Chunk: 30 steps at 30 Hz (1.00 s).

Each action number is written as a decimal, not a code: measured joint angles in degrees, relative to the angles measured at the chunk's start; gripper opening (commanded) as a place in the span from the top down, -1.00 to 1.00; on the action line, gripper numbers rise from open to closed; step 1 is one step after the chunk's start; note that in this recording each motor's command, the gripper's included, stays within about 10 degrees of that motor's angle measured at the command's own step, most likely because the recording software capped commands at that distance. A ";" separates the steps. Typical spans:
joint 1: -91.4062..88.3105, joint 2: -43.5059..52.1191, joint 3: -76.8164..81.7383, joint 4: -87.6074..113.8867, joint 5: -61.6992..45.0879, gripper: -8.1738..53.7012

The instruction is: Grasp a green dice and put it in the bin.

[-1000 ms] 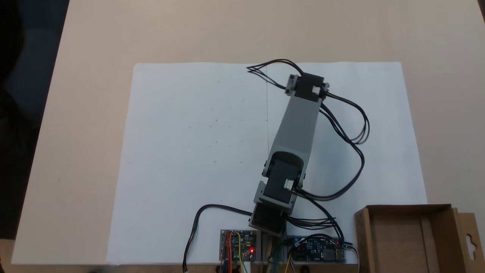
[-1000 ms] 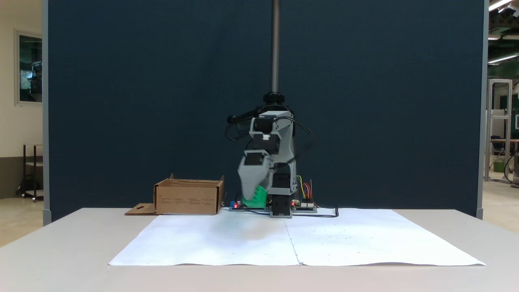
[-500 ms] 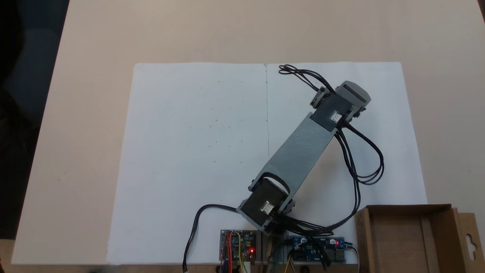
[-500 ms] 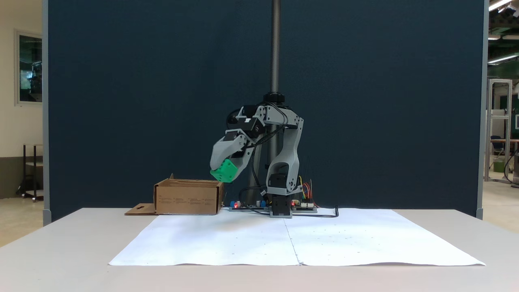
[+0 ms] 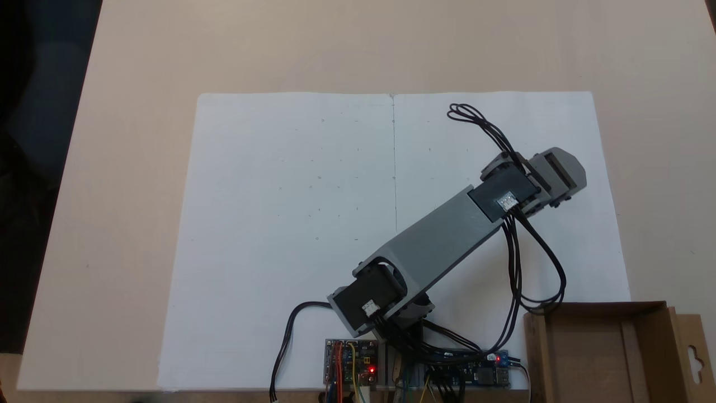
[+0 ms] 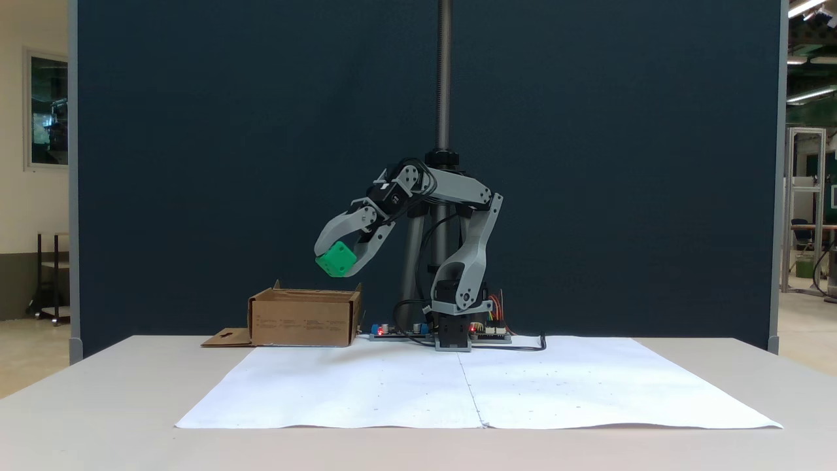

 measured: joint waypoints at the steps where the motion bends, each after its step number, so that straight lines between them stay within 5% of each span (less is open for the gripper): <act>1: 1.32 0.09 0.00 0.00 0.00 0.33; 30: 32.78 -6.33 -8.26 6.68 0.00 0.33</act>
